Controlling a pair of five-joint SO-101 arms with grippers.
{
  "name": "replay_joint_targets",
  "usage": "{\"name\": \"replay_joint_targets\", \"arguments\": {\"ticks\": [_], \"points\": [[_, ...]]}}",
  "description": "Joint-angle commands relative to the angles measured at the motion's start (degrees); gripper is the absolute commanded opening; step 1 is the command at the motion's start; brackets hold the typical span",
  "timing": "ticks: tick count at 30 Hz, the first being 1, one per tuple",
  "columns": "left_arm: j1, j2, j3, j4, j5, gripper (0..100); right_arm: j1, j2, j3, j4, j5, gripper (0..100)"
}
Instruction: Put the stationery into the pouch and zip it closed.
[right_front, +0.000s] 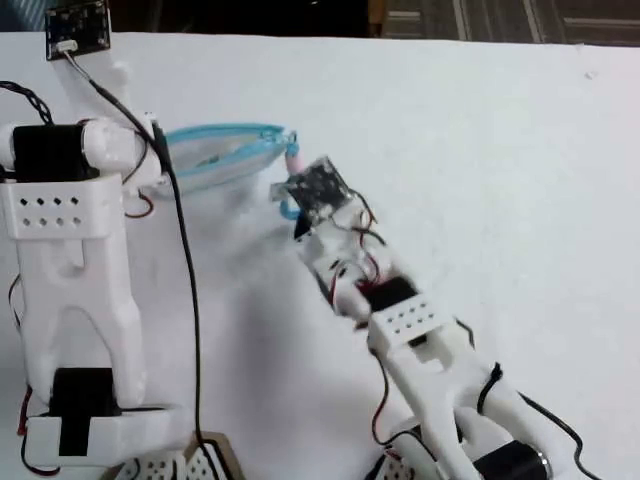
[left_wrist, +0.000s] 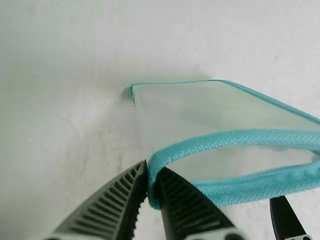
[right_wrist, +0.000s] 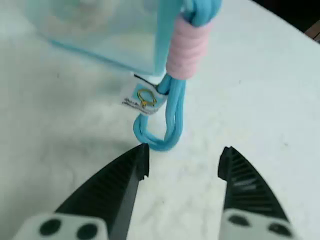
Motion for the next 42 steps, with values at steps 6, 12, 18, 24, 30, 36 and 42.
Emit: {"name": "replay_joint_targets", "arguments": {"ticks": [6,12,18,24,30,36,42], "points": [[-0.66,-0.48,-1.05,0.00,-0.44,2,1.54,12.79,-2.29,-19.91,-2.73,22.1],[-0.84,-0.48,-1.14,0.00,-0.44,2,3.30,27.91,-10.46,-24.84,-2.73,22.0],[-0.84,-0.48,-1.14,0.00,-0.44,2,3.82,37.41,-18.81,-27.38,-2.73,22.0],[-0.84,-0.48,-1.14,0.00,-0.44,2,4.18,41.54,-26.37,-27.38,-2.73,21.9],[-0.84,-0.48,-1.14,0.00,-0.44,2,6.02,41.19,-27.43,-31.78,-2.64,4.6],[-0.84,-0.48,-0.97,0.00,-0.44,2,10.77,39.08,-27.34,-35.91,-2.64,5.0],[-0.84,-0.48,-0.88,0.00,-0.44,2,13.85,32.40,-27.34,-35.91,-2.73,1.7]]}}
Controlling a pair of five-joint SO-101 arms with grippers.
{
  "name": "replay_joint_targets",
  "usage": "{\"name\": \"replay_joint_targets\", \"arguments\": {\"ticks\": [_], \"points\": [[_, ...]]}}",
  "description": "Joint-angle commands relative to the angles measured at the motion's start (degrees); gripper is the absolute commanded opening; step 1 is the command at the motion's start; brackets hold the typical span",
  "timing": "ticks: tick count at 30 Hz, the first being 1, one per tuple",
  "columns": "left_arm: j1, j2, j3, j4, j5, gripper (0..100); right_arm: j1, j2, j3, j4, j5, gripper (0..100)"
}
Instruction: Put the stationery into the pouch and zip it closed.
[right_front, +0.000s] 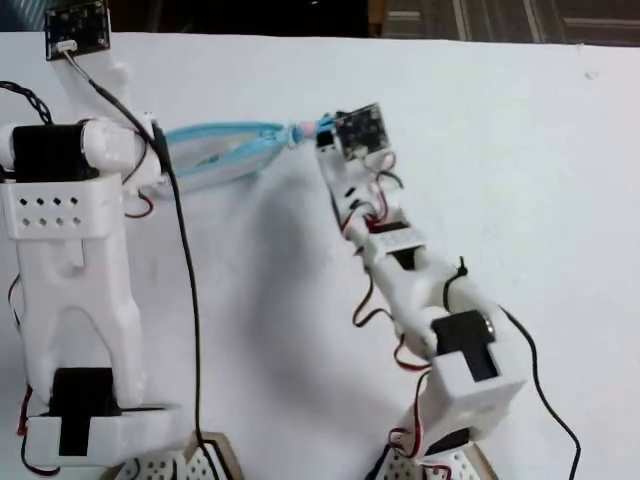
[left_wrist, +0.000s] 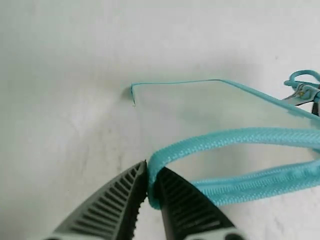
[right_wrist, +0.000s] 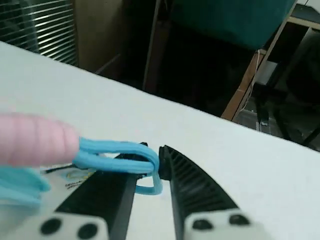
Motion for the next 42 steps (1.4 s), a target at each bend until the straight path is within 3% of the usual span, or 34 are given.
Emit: {"name": "replay_joint_targets", "arguments": {"ticks": [1,19,33,38,42], "points": [[-0.84,-0.48,-0.88,0.00,-0.44,2,1.89,-7.60,-2.02,-1.10,-0.53,1.6],[-0.84,-0.48,-0.88,0.00,-0.44,2,4.79,-42.95,3.96,-0.92,-0.53,1.7],[-0.84,-0.57,-1.32,-0.35,-0.44,3,5.14,-58.24,4.75,-0.13,-0.18,1.7],[-0.40,-0.13,-10.64,-0.44,-0.44,16,5.14,-61.14,5.45,8.48,-0.09,1.7],[-0.31,-0.13,-23.12,-1.58,-0.53,20,5.14,-62.90,5.45,12.44,-0.18,1.7]]}}
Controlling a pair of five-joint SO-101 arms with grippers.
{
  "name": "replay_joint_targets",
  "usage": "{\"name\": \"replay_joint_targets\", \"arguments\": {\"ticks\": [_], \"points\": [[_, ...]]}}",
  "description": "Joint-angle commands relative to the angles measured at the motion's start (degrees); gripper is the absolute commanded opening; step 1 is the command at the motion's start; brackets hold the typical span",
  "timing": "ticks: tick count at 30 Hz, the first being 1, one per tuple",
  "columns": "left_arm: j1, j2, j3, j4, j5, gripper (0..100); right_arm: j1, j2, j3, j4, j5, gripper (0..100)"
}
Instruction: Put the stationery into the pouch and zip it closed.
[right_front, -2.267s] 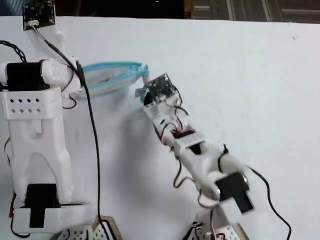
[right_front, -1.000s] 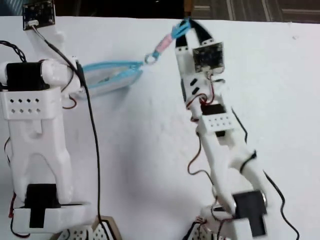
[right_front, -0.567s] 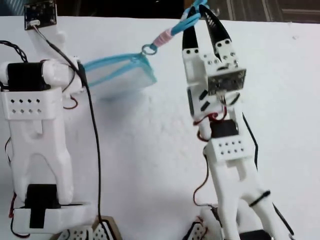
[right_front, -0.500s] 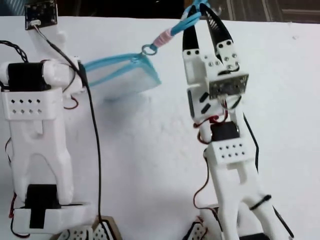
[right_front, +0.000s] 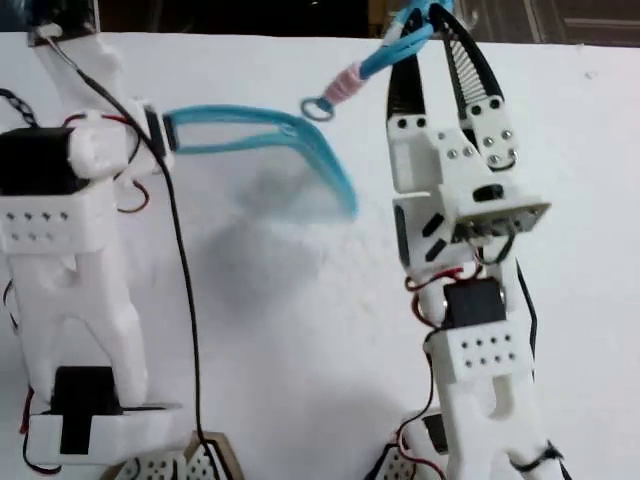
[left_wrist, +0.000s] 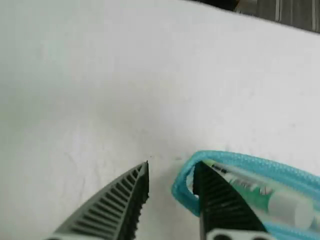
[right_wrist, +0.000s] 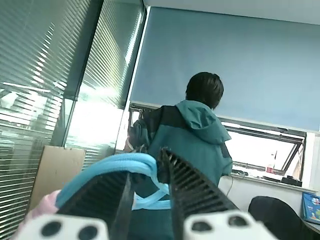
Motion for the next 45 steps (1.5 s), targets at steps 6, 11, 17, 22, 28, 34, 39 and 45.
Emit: {"name": "replay_joint_targets", "arguments": {"ticks": [6,11,17,22,28,34,39,45], "points": [[1.10,-0.13,-21.27,-4.22,-0.53,20,-2.24,-3.30,-0.79,5.05,-0.18,1.7],[3.30,-0.57,-23.03,-1.32,-2.90,20,-10.42,-2.77,-0.97,10.86,2.02,1.7],[3.30,-2.77,-21.10,0.62,-2.90,20,-13.14,1.89,-2.81,9.71,6.33,1.7],[6.46,-12.79,-9.14,0.53,-4.48,20,-9.89,9.71,-10.90,9.01,6.24,1.7],[9.01,-24.66,6.24,0.18,-9.76,19,-7.43,17.98,-23.21,13.49,6.24,1.7],[9.01,-30.29,13.54,-0.18,-9.85,19,-6.20,22.73,-32.70,16.75,6.15,1.7],[8.92,-30.55,14.24,-0.18,-9.85,19,-6.20,23.87,-39.91,18.59,6.15,1.7],[9.45,-30.81,14.24,-0.09,-9.85,19,-6.11,23.96,-46.86,24.84,6.42,1.6]]}}
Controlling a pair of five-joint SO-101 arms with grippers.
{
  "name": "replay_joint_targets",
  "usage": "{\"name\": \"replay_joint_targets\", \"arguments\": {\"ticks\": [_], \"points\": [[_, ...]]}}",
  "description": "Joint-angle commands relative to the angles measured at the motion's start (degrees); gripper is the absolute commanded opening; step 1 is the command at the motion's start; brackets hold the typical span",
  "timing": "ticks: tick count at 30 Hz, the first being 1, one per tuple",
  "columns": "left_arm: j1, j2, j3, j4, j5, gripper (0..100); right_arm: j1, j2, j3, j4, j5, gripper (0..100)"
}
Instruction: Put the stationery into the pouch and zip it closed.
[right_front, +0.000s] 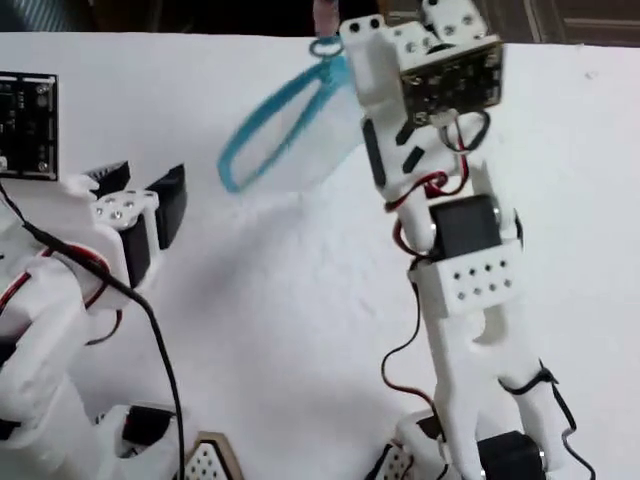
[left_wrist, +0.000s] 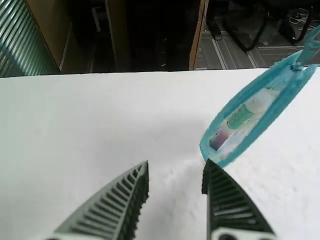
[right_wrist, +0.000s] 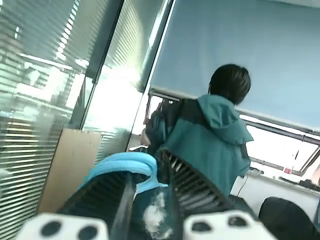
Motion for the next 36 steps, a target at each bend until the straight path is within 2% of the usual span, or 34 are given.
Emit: {"name": "replay_joint_targets", "arguments": {"ticks": [1,5,12,16,19,23,25,28,36], "points": [[0.75,-0.92,0.09,-0.62,-0.26,19,0.40,-0.22,-5.27,3.74,0.70,1.6],[4.97,-1.10,0.09,-0.26,-3.78,20,0.31,0.48,-5.19,9.45,0.79,1.6],[21.76,-3.82,1.41,-0.18,-14.15,19,0.04,5.05,-5.63,10.51,0.79,1.6],[30.11,-4.97,12.22,-0.26,-21.36,15,0.13,8.22,-5.63,10.51,0.79,1.6],[32.31,-5.58,21.36,-0.97,-25.14,11,0.22,9.45,-5.80,10.15,0.79,1.6],[30.64,-5.85,31.38,-6.59,-26.20,10,0.04,10.07,-6.77,10.59,0.79,1.6],[27.30,-5.85,36.31,-11.96,-25.93,9,0.04,10.07,-6.77,11.74,0.79,1.6],[20.62,-5.85,41.76,-19.43,-25.85,2,0.48,9.98,-6.77,15.08,0.70,1.6],[9.27,-5.85,50.46,-32.00,-24.26,2,2.51,8.48,-7.12,18.42,0.44,1.6]]}}
